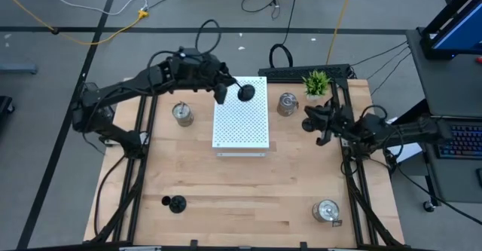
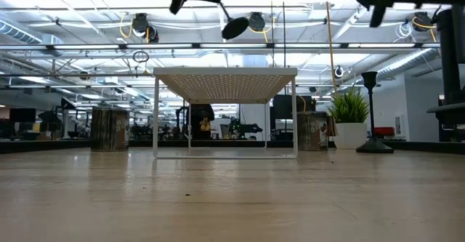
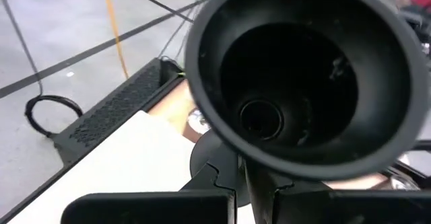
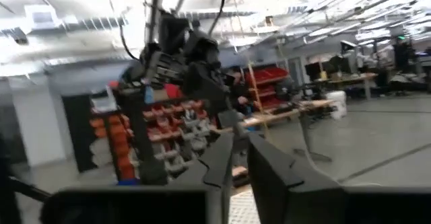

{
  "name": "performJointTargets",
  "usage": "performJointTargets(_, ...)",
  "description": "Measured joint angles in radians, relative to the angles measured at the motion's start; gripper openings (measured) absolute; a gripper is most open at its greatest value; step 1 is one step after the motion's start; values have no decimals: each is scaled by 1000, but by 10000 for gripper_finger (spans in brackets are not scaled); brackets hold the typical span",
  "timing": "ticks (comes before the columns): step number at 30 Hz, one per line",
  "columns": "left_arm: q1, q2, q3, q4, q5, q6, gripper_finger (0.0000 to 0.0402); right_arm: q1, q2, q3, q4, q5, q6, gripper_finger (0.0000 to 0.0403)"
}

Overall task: Pick & Place candle stick holders
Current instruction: Put the top left black candle holder on the shelf

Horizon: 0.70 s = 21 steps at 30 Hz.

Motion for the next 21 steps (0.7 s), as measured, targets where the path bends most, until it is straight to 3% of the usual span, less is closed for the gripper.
performJointTargets(9, -69, 67, 63, -16, -1, 22, 10, -93, 284, 276, -209, -8, -23, 151)
performJointTargets(12, -83, 73, 63, -26, -7, 31, 10, -127, 374, 353, -255, -65, -23, 180)
performJointTargets(16, -102, 86, 63, -14, -19, 36, 10, -167, 486, 456, -304, -139, -10, 207)
performJointTargets(21, -126, 94, 63, -21, -28, 51, 10, -199, 612, 587, -415, -146, -13, 225)
